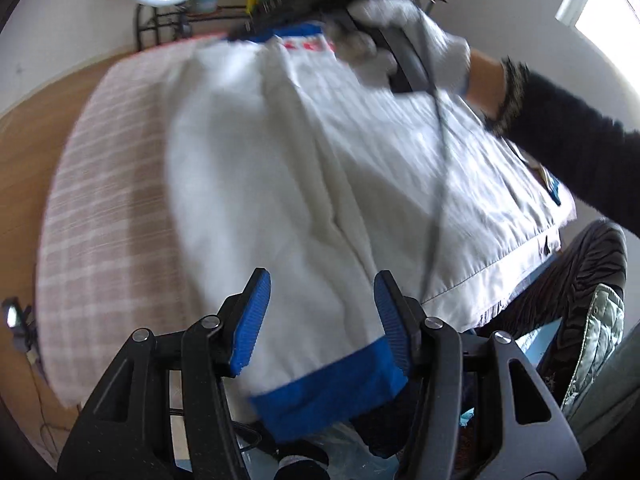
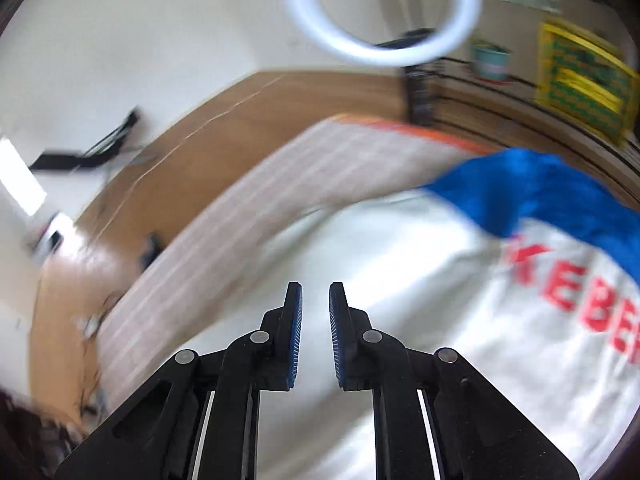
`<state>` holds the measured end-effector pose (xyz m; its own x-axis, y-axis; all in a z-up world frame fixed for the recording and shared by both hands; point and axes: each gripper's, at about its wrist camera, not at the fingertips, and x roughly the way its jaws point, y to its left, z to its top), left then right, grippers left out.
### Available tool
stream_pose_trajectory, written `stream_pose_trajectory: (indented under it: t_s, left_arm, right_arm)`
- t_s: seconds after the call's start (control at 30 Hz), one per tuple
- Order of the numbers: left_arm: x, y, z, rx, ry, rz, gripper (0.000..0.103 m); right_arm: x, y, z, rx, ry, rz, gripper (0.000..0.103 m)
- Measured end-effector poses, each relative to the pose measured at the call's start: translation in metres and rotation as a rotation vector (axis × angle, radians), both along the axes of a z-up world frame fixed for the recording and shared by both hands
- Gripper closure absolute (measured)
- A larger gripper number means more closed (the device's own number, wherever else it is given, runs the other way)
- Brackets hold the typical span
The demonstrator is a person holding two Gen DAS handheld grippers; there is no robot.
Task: Fold large clothes
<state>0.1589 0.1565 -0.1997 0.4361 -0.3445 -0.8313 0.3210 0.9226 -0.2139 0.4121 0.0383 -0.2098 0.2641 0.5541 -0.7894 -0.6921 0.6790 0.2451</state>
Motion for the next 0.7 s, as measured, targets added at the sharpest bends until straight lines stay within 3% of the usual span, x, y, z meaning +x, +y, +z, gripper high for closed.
stream_pose_trajectory:
  t_s: [0.1, 0.17, 0.3, 0.47, 0.57, 0.7]
  left_arm:
    - [-0.016, 0.021, 0.012, -0.024, -0.013, 0.116, 0.048]
    - [-0.025, 0.035, 0.013, -0.052, -0.003, 0.178, 0.048]
    - [-0.042, 0.049, 0.007, -0.012, -0.003, 0.270, 0.048]
    - [-0.045, 0.072, -0.016, -0.085, 0.058, 0.408, 0.048]
    - [-0.047, 0.083, -0.035, -0.150, 0.104, 0.479, 0.073]
    - [-0.056, 0.087, -0.062, -0.291, 0.210, 0.530, 0.074]
  right_arm:
    - [-0.046, 0.048, -0.014, -0.067, -0.056, 0.154, 0.091]
    - [-0.064, 0.063, -0.033, -0.132, -0.009, 0.207, 0.091]
    - [-0.112, 0.037, -0.061, -0.336, -0.039, 0.262, 0.091]
    - [-0.150, -0.012, -0.056, -0.361, 0.004, 0.223, 0.091]
    - [-0.177, -0.032, -0.049, -0.355, 0.033, 0.205, 0.091]
    - [-0.203, -0.049, -0.040, -0.277, 0.098, 0.134, 0.087]
